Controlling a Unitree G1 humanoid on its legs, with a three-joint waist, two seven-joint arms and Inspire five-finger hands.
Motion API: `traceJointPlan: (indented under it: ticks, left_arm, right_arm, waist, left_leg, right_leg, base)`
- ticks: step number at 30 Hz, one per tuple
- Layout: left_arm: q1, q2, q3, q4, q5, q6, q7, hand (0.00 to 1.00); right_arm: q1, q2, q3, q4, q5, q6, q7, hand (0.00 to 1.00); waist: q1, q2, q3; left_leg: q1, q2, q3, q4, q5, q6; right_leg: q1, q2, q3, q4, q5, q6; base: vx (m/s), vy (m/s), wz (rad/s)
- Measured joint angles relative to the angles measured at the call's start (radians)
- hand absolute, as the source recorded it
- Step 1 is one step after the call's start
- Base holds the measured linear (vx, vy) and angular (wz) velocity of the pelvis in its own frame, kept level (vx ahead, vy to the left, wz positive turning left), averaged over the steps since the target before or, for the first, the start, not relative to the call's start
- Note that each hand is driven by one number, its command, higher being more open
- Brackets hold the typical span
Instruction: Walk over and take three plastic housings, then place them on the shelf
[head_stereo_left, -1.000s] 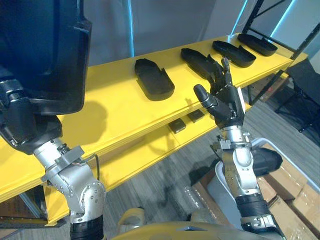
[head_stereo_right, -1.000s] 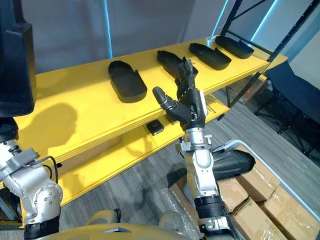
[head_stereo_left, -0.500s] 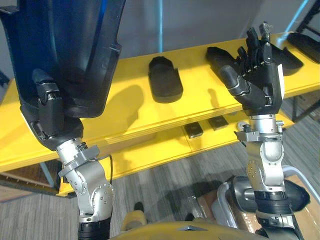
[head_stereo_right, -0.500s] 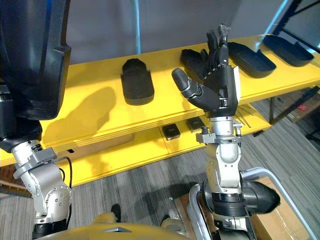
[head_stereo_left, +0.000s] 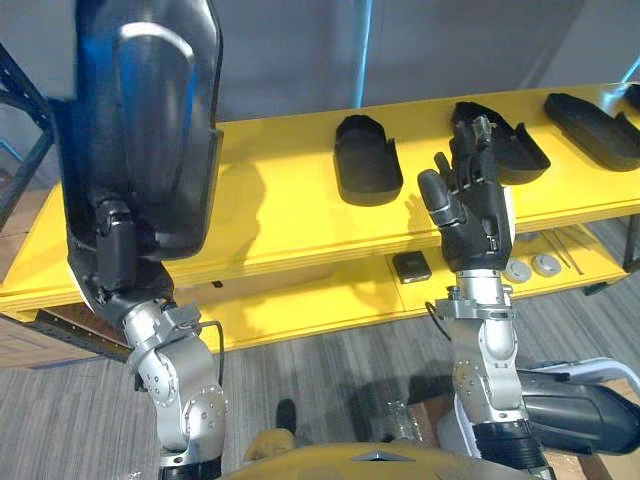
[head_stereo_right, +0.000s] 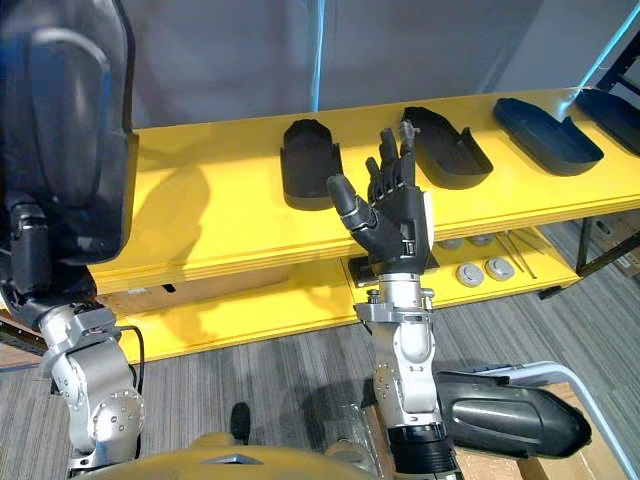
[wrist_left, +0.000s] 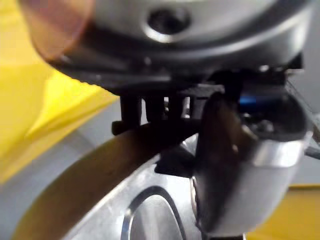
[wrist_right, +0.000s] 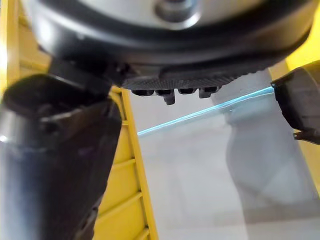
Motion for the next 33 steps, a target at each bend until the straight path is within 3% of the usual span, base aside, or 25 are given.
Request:
traceJointPlan:
  ticks: [10,20,33]
  left_arm:
    - [-0.031,0.001,0.008,0.134,0.007,0.079,0.151,0.0]
    - [-0.198,-0.005,0.014,0.348,-0.007,0.181,0.31,0.0]
    - [-0.375,-0.004,0.078,0.543,-0.007,0.157,0.449,0.0]
  right_arm:
    - [0.078,-0.007,0.046,0.05,-0.034,0.008,-0.014,1.0]
    - [0.108,-0.011,0.064,0.094,-0.029,0.046,0.06,1.0]
    - [0.107,-0.013,0.074,0.127,-0.027,0.08,0.131,1.0]
  waist:
    - [-0.016,-0.002,-0.002]
    - [-0.044,-0.003,-0.003]
    - [-0.068,0.024,-0.02]
  left_leg:
    - [0.023,0.009,0.036,-0.001,0.001,-0.003]
    - [0.039,0.011,0.087,0.0,0.002,-0.003]
    - [0.046,0.022,0.12,0.0,0.002,-0.008]
  right_leg:
    - [-0.004,0.006,0.044,0.0,0.002,0.0]
    - [-0.022,0.007,0.101,-0.001,0.023,0.007]
    - [-0.042,0.016,0.136,0.002,0.028,0.0]
  base:
    - [-0.03,-0.01,-0.12]
    - [-0.02,-0.001,-0.16]
    - [-0.02,-0.002,-0.08]
